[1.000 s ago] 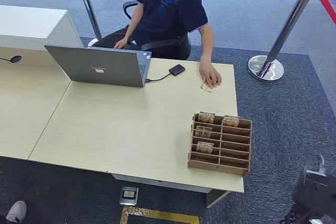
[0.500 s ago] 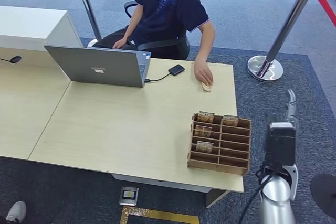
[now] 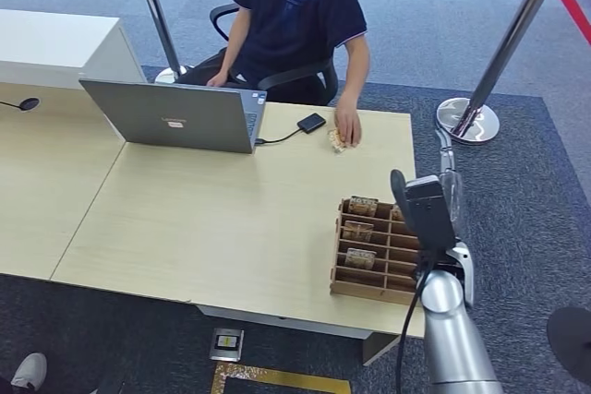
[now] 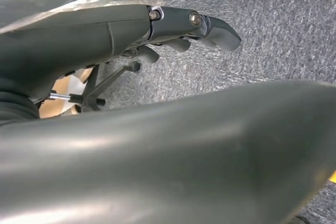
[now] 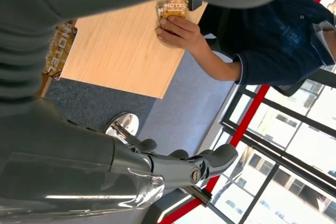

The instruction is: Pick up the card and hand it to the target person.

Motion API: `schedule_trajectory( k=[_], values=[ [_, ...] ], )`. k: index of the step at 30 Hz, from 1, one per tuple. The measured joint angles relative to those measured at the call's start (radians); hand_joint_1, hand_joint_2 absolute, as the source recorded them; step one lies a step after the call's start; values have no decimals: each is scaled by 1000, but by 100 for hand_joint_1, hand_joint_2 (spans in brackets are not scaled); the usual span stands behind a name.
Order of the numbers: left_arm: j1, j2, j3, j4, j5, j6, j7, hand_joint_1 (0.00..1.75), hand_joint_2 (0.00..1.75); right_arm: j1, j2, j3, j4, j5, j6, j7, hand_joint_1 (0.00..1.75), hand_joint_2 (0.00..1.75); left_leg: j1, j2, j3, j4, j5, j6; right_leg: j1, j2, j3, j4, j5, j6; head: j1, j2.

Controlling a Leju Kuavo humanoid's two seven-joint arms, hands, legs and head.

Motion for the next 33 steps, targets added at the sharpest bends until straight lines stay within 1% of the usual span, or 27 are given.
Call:
schedule_trajectory(
  k=[5,8,10,12,15,18,21,26,33],
  values=[
    [0,1,0,0,-5,0,-3,0,0,-2,-8,-1,26,24,-44,8,0,175,0,0,0,0,0,0,0,0,0,0,0,0,0,0],
    [0,2,0,1,-9,-2,-4,0,0,7,-25,-1,18,92,-62,36,0,175,0,0,0,0,0,0,0,0,0,0,0,0,0,0],
    [0,3,0,1,-11,-3,-4,0,0,13,-40,4,9,169,-61,75,0,175,0,0,0,0,0,0,0,0,0,0,0,0,0,0],
    [0,4,0,2,-13,-4,-4,0,0,18,-60,16,0,261,-54,120,0,175,0,0,0,0,0,0,0,0,0,0,0,0,0,0],
    [1,5,0,2,-13,-8,-4,0,0,26,-96,41,-22,375,-23,166,0,175,0,0,0,0,0,0,0,0,0,0,0,0,0,0],
    [1,6,0,2,-14,-13,-5,0,0,36,-133,61,-55,461,12,189,0,175,0,0,0,0,0,0,0,0,0,0,0,1,0,0],
    [1,7,0,3,-13,-15,-5,0,0,38,-164,78,-85,518,36,195,0,175,0,0,0,0,0,0,0,0,0,0,0,1,0,0],
    [1,7,0,3,-6,-14,-7,0,0,30,-194,104,-102,569,56,198,0,175,0,0,0,0,0,0,0,0,0,0,1,1,0,0],
    [1,7,1,3,0,-12,-8,0,0,9,-203,118,-99,529,53,160,0,175,0,0,0,0,0,0,0,0,0,0,1,0,0,0]
  ],
)
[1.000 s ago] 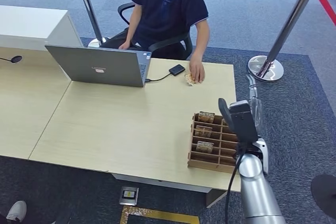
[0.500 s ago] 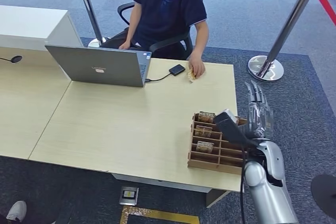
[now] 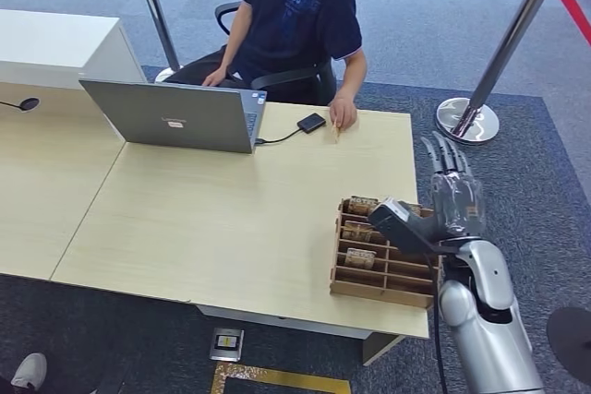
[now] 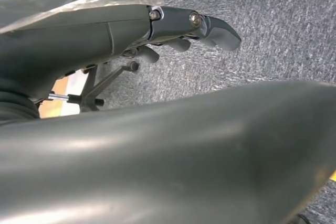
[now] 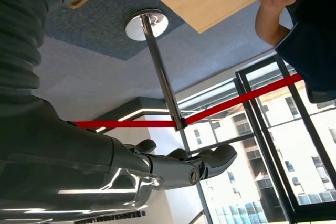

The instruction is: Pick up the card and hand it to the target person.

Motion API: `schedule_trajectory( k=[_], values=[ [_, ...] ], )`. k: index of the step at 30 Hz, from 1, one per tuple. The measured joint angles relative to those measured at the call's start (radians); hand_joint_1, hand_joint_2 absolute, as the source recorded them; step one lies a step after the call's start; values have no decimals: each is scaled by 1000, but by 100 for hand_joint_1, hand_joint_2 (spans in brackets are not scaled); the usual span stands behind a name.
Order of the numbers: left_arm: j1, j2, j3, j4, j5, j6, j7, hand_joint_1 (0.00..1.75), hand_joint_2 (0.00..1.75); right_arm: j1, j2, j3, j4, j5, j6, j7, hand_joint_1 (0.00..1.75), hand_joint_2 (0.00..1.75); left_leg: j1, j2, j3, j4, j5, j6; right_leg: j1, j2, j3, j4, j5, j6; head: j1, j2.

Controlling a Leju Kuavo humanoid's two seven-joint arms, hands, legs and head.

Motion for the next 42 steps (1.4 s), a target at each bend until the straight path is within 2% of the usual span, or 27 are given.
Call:
schedule_trajectory(
  k=[2,3,6,10,11,16,21,26,33,42],
  values=[
    [0,0,0,0,0,0,0,0,0,-5,3,0,8,-18,-8,-12,3,175,0,0,0,0,0,0,0,0,0,0,0,0,0,0],
    [0,0,0,0,0,0,0,0,0,-7,5,0,14,-25,-13,-17,10,175,0,0,0,0,0,0,0,0,0,0,0,0,0,0],
    [0,0,0,0,0,0,0,0,0,-11,13,0,29,-36,-25,-24,42,175,0,0,0,0,0,0,0,0,0,0,0,0,0,0],
    [0,0,0,0,-3,0,-2,0,0,-15,26,0,62,-50,-40,-25,115,175,0,0,0,0,0,0,0,0,0,0,0,0,0,0],
    [0,0,0,0,-5,0,-3,0,0,-15,28,0,71,-51,-45,-24,117,175,0,0,0,0,0,0,0,0,0,0,0,0,0,0],
    [0,1,0,0,-8,0,-5,0,0,-17,40,-2,117,-53,-67,-22,107,175,0,0,0,0,0,0,0,0,0,0,0,0,0,0],
    [0,1,0,0,-11,0,-5,0,0,-15,44,-3,133,-53,-71,-19,82,175,0,0,0,0,0,0,0,0,0,0,0,0,0,0],
    [0,1,0,0,-15,-3,-9,0,0,-3,44,-5,133,-50,-70,-17,71,175,0,0,0,0,0,0,0,0,0,0,0,0,0,0],
    [0,2,0,0,-20,-6,-12,0,0,24,42,-16,117,-43,-68,-3,72,175,0,0,0,0,0,0,0,0,0,0,0,0,0,0],
    [0,4,0,0,-25,-7,-12,0,0,45,40,-34,107,-31,-59,5,82,175,0,0,0,0,0,0,0,0,0,0,0,0,0,0]
  ],
)
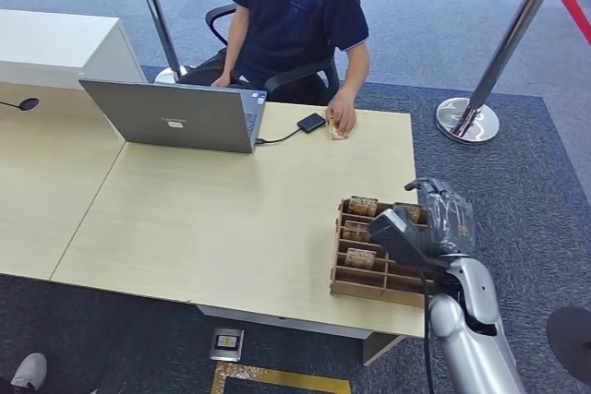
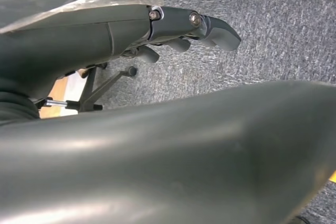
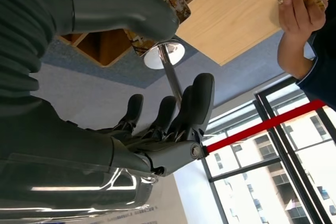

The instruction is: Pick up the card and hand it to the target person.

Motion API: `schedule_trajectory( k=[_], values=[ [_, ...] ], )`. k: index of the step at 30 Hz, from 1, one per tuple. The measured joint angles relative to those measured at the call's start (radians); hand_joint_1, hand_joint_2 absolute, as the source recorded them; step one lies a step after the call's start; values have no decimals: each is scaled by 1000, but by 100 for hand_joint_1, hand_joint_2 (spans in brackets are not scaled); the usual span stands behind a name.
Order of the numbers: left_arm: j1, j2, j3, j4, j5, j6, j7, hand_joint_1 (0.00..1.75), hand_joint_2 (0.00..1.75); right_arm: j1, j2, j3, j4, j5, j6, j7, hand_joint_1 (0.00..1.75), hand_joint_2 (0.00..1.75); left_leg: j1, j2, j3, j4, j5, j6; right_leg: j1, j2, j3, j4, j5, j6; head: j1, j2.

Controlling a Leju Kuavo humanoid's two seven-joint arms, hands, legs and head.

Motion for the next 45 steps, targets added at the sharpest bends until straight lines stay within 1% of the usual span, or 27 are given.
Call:
schedule_trajectory(
  k=[6,11,15,29,36,39,45],
  values=[
    [0,0,0,0,-6,-2,0,0,0,-3,0,-2,15,33,4,19,80,175,0,0,0,0,0,0,0,0,0,0,0,0,0,0],
    [0,1,0,0,-6,-2,0,0,0,-27,1,-2,56,66,-6,33,78,175,0,0,0,0,0,0,0,0,0,0,0,0,0,0],
    [0,1,0,0,-6,-2,1,0,0,-46,3,-2,85,80,-8,39,89,175,0,0,0,0,0,0,0,0,0,0,0,0,0,0],
    [0,1,0,0,-6,-2,2,0,0,-83,2,-3,152,73,-25,30,68,175,0,0,0,0,0,0,0,0,0,0,0,0,0,0],
    [0,1,0,0,-6,-2,2,0,0,-79,0,-11,162,71,-28,31,66,175,0,0,0,0,0,0,0,0,0,0,0,0,0,0],
    [0,1,0,0,-6,-2,2,0,0,-75,-3,-11,163,70,-28,31,68,175,0,0,0,0,0,0,0,0,0,0,0,0,0,0],
    [0,1,0,0,-4,-2,2,0,0,-72,-6,-12,163,68,-26,31,82,175,0,0,0,0,0,0,0,0,0,0,0,0,0,0]
  ],
)
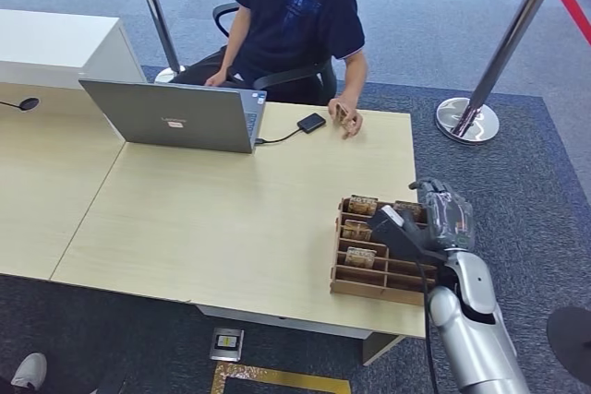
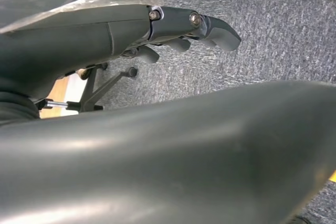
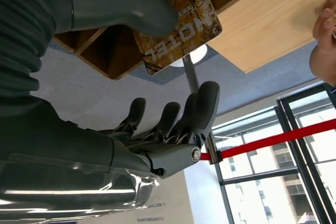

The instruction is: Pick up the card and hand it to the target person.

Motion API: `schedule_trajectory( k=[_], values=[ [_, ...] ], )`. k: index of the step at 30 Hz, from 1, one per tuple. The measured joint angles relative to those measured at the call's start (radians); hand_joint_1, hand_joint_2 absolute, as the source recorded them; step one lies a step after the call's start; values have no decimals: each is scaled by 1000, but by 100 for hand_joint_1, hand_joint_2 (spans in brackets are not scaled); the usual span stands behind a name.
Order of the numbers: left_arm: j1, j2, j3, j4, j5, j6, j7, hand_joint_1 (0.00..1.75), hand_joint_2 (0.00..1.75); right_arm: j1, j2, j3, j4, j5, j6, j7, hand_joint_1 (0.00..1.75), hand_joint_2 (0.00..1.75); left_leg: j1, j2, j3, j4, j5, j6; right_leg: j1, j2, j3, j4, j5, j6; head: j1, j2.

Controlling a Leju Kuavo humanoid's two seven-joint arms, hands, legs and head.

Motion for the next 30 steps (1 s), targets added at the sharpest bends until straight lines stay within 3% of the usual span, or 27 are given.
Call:
schedule_trajectory(
  k=[8,15,19,30],
  values=[
    [0,0,0,0,0,0,0,0,0,6,-1,0,0,0,2,0,124,175,0,0,0,0,0,0,0,0,0,0,0,0,0,0],
    [1,0,0,0,0,0,0,0,0,5,0,0,0,1,9,0,141,175,0,0,0,0,0,0,0,0,0,0,0,0,0,0],
    [1,0,0,0,0,0,0,0,0,5,-1,0,0,3,8,0,171,175,0,0,0,0,0,0,0,0,0,0,0,0,0,0],
    [1,0,0,0,0,0,-4,0,0,38,-7,0,-66,23,-12,3,175,175,0,0,0,0,0,0,0,0,0,0,0,0,0,0]
  ],
)
